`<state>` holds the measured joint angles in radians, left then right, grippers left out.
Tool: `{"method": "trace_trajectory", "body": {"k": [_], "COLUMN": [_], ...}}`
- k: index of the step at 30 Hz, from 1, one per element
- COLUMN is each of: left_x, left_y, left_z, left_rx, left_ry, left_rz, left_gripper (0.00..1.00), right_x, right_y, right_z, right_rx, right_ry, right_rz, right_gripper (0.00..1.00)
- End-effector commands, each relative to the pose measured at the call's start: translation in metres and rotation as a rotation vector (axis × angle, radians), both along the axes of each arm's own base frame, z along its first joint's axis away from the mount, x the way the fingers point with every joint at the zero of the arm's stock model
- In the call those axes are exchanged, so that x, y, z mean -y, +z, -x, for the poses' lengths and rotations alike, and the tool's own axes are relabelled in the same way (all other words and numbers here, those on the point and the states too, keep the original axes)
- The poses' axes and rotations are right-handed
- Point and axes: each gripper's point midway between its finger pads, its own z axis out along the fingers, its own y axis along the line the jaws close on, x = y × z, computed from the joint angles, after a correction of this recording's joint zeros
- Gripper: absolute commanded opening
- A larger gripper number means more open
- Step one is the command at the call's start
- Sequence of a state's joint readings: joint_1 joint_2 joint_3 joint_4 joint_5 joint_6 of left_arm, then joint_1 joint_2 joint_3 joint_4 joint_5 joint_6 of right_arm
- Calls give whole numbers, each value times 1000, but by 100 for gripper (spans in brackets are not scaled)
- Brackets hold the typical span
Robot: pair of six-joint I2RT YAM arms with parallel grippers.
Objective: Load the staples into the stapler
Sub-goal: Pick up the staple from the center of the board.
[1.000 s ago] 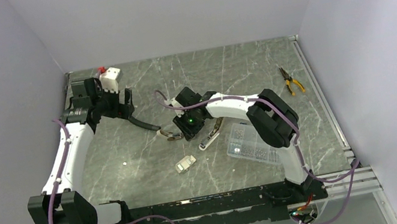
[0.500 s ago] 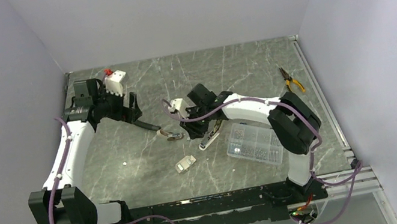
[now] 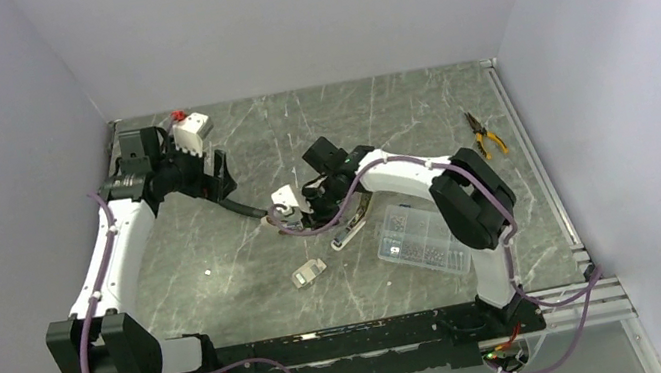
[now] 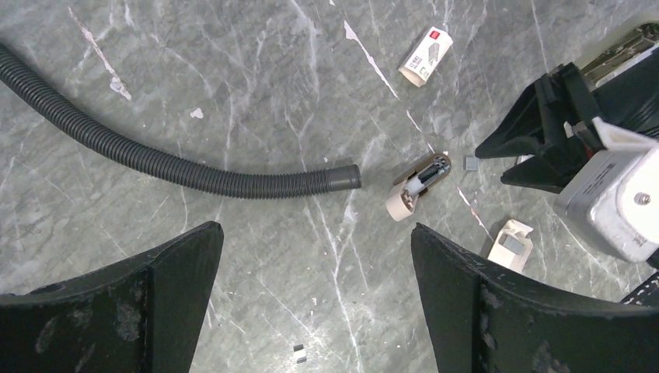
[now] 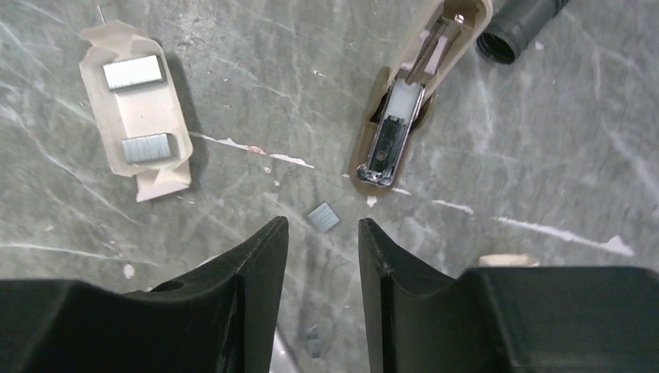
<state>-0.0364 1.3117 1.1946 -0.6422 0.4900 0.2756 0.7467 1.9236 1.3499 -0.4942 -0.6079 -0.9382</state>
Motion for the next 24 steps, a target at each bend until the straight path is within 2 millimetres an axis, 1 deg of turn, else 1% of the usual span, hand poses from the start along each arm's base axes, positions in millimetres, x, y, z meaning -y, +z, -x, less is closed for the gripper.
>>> {"method": "trace_trajectory", "body": {"k": [1,7,13,20,24], "left_x": [-1,-3,-7,-11,-12], "left_y": [16,10,3,-7,-10], "left_z": [-7,-10,-13,-20,-22], "left_rx": [26,23,27,4,-9], "left_ry": [-5,-13,-19,-17,-18], "left_rz": [9,-2,-24,-29,-30], "left_gripper": [96,96,96,96,96], "right_x": [-8,2,7,5,3], "right_y": [7,-11,-17,-24,-19], "right_z": [1,8,12,5,0], "right_rx": [73,83,91,106,108], "right_ry": [202,299,372,401,405], "right_rz": [-14,47,67,73,58], "right_gripper": [43,41,41,41,41]}}
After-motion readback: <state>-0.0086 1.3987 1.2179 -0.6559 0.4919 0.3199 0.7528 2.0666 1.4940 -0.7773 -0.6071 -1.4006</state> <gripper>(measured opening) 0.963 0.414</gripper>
